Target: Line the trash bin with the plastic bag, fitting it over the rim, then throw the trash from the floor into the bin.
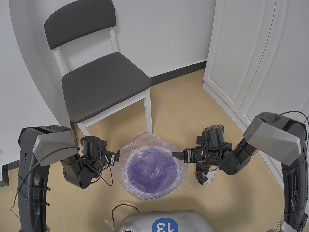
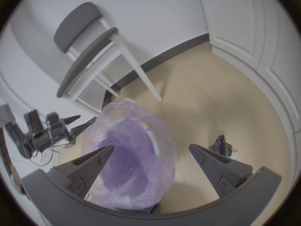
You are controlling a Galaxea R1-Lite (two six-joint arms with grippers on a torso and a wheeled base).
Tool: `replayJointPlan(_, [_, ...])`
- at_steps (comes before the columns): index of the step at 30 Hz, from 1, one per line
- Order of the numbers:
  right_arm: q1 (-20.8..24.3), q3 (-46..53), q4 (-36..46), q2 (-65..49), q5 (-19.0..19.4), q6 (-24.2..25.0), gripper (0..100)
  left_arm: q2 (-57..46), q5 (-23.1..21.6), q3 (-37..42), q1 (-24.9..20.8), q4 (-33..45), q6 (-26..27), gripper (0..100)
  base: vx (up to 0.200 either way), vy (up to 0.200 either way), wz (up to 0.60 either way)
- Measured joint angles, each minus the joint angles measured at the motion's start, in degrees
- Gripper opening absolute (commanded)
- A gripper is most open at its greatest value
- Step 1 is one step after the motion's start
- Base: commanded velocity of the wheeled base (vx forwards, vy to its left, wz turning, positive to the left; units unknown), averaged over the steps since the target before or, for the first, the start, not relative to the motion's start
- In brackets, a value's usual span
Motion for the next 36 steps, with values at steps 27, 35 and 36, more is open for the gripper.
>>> replayJointPlan(27, [-5.12, -2.49, 3.12, 4.57, -0.20, -9.78, 100, 1.60, -0.12, -11.56, -2.97, 11.82, 0.28, 100, 0.000, 0.000, 0.00])
replayJointPlan(35, [-5.56, -8.98, 7.09, 6.80, -1.62, -8.57, 100, 2.45, -0.07, -15.19, -2.58, 15.52, 0.30, 100, 0.000, 0.000, 0.00])
replayJointPlan(36, [-5.67, -10.01, 7.94, 7.18, -2.05, -8.51, 100, 2.50, -0.05, -15.69, -2.50, 16.12, 0.30, 100, 0.000, 0.000, 0.00])
